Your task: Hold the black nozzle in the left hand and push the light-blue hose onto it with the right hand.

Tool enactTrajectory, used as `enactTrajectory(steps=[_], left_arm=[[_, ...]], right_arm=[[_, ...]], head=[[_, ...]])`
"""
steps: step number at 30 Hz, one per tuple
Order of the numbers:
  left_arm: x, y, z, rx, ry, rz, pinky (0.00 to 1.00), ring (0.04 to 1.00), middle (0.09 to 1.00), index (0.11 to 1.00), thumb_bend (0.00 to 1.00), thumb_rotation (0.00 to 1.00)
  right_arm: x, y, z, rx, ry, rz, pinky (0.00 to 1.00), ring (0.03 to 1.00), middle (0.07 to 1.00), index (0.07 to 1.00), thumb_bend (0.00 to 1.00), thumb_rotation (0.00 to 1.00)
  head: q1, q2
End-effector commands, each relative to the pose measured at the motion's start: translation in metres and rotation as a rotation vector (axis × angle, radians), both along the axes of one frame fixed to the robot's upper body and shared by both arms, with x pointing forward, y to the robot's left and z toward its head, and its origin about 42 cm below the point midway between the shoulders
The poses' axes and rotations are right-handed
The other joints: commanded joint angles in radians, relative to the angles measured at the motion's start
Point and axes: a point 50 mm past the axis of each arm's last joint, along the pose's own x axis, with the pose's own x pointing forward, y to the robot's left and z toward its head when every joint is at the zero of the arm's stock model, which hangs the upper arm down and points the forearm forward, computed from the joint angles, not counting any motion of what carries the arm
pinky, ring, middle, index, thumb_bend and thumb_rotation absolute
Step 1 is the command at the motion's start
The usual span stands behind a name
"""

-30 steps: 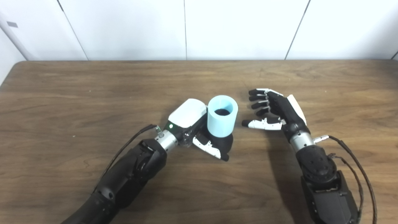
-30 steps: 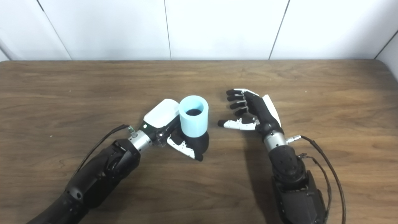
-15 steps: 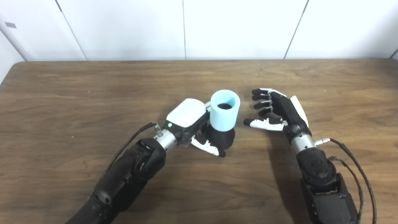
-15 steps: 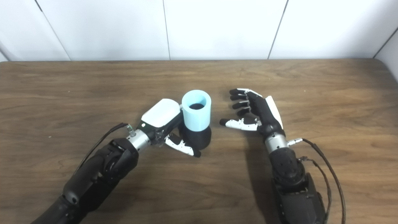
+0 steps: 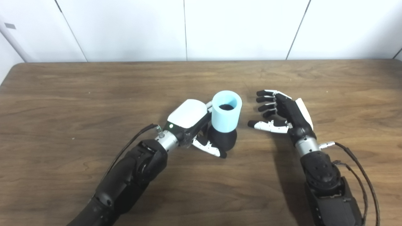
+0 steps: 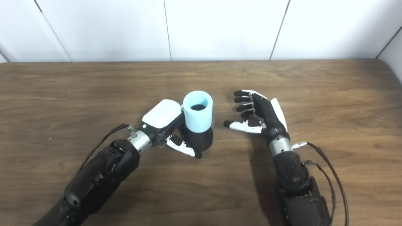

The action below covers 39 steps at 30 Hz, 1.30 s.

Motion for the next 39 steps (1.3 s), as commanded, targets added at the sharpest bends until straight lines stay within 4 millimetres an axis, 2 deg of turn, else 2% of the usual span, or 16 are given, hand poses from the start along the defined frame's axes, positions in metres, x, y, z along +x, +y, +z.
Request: enactTrajectory(steps=[1,10,21,22,23,27,28,31,32,33,35,39], left_arm=[[-0.003,0.044,-0.032,0.158,0.129,0.139,0.94,0.986,0.959,0.944,0.96,0.26],[0.000,0.067,-0.019,0.161,0.163,0.211,0.90,0.974,0.957,0.944,0.94,0.27],[-0.001,0.098,0.003,0.107,0.203,0.300,0.85,0.945,0.934,0.932,0.94,0.23],[-0.002,0.102,0.005,0.074,0.204,0.311,0.85,0.943,0.932,0.931,0.95,0.23],[-0.002,0.105,0.007,0.019,0.210,0.325,0.80,0.930,0.923,0.926,0.94,0.21],[-0.005,0.110,0.007,-0.232,0.261,0.391,0.65,0.813,0.862,0.873,0.88,0.14],[-0.006,0.110,0.007,-0.319,0.273,0.410,0.65,0.804,0.854,0.872,0.82,0.18],[-0.011,0.108,0.004,-0.607,0.331,0.487,0.65,0.740,0.770,0.784,0.79,0.09],[-0.012,0.107,0.002,-0.694,0.357,0.506,0.61,0.687,0.732,0.753,0.77,0.08],[-0.013,0.107,0.001,-0.749,0.373,0.517,0.56,0.630,0.696,0.730,0.74,0.09],[-0.013,0.105,-0.005,-0.847,0.390,0.529,0.53,0.588,0.659,0.708,0.72,0.10],[-0.012,0.103,-0.014,-0.936,0.382,0.549,0.49,0.545,0.600,0.666,0.70,0.06]], right_arm=[[0.004,-0.005,0.009,-0.017,-0.046,-0.008,0.51,0.602,0.676,0.696,0.64,0.00],[0.004,-0.008,0.009,-0.009,-0.043,-0.019,0.51,0.593,0.672,0.695,0.64,0.00],[0.004,-0.011,0.010,-0.007,-0.042,-0.025,0.51,0.598,0.676,0.695,0.63,0.00],[0.004,-0.011,0.010,-0.005,-0.040,-0.028,0.51,0.598,0.677,0.696,0.63,0.00],[0.004,-0.012,0.010,-0.004,-0.040,-0.030,0.51,0.600,0.678,0.695,0.63,0.00],[0.005,-0.012,0.010,-0.003,-0.045,-0.033,0.52,0.605,0.680,0.692,0.63,0.00],[0.004,-0.013,0.010,-0.001,-0.046,-0.035,0.51,0.604,0.682,0.693,0.63,0.00],[0.004,-0.014,0.010,0.003,-0.048,-0.041,0.50,0.600,0.681,0.691,0.63,0.00],[0.004,-0.014,0.009,-0.004,-0.053,-0.038,0.50,0.599,0.681,0.692,0.63,0.00],[0.004,-0.014,0.009,-0.009,-0.056,-0.036,0.49,0.598,0.681,0.694,0.63,0.00],[0.004,-0.015,0.006,-0.069,-0.079,-0.011,0.49,0.594,0.680,0.700,0.62,0.00],[0.003,-0.015,0.003,-0.110,-0.111,0.011,0.45,0.569,0.665,0.703,0.63,0.01]], head=[[0.001,0.000],[0.006,0.000],[0.016,0.000],[0.017,0.000],[0.018,0.000],[0.024,-0.001],[0.026,-0.002],[0.028,-0.002],[0.028,-0.002],[0.028,-0.002],[0.027,-0.006],[0.023,-0.005]])
